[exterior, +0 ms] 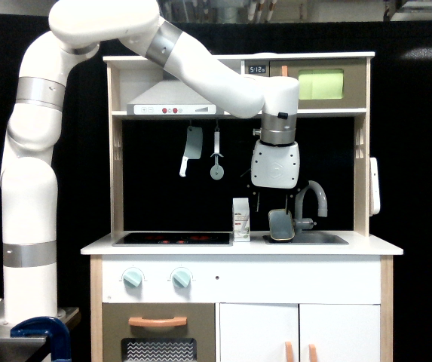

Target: Put the canned spam into the sink

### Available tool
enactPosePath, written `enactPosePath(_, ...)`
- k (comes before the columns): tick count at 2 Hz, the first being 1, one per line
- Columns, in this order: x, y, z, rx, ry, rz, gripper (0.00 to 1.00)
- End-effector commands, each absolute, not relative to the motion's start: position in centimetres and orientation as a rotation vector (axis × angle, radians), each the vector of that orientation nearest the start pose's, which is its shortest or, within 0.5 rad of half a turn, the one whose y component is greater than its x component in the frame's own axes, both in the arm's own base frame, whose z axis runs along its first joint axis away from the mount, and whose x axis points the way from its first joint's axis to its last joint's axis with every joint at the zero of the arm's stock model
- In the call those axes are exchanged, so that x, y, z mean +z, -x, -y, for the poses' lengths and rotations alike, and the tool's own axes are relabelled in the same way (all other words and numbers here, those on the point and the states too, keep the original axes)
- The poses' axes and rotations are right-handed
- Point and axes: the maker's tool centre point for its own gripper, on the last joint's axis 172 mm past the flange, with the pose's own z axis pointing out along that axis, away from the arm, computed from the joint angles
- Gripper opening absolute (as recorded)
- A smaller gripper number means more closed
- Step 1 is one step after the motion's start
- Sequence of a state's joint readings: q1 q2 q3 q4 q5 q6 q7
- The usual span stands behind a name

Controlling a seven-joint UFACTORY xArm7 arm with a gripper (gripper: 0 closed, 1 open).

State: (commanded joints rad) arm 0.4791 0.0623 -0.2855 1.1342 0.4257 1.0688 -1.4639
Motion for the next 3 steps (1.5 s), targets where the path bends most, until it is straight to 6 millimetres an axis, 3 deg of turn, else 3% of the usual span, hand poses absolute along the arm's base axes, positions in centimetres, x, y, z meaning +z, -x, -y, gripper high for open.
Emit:
enactPosePath(1,20.8,-37.2,-8.2,-0.311,2.126,1.888,1.00)
enactPosePath(2,19.7,-29.6,-6.5,-0.311,2.126,1.888,1.00)
enactPosePath(3,21.2,-27.4,-11.4,-0.311,2.126,1.888,1.00)
